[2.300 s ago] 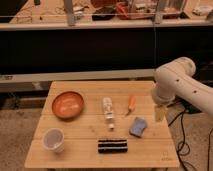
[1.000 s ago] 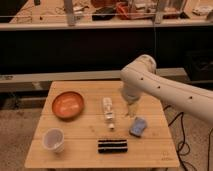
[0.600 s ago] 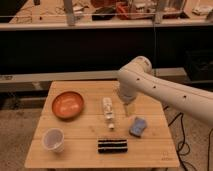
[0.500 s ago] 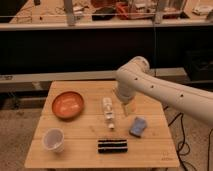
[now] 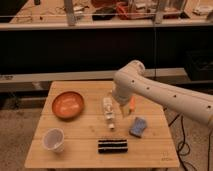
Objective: Place the bottle in the ceramic bowl
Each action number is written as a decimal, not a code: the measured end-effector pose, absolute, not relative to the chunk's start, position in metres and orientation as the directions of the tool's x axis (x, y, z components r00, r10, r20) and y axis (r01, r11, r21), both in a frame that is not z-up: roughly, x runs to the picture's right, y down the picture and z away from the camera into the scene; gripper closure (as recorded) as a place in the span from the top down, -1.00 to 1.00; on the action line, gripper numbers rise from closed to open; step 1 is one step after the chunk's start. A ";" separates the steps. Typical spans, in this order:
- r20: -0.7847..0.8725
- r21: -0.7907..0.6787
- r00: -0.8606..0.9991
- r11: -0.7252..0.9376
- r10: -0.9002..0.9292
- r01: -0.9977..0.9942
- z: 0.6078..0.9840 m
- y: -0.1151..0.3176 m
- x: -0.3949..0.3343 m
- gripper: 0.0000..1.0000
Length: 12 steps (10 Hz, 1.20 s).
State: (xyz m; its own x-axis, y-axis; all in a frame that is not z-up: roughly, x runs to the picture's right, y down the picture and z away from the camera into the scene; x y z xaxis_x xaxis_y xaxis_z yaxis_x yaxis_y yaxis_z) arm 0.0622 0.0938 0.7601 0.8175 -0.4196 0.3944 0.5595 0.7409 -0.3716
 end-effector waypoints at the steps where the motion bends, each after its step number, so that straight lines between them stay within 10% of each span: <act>1: 0.399 -0.368 0.811 0.736 -0.428 0.569 0.762 0.094 0.062 0.60; 12: 0.494 -0.312 0.706 0.654 -0.508 0.689 0.813 0.110 0.037 0.60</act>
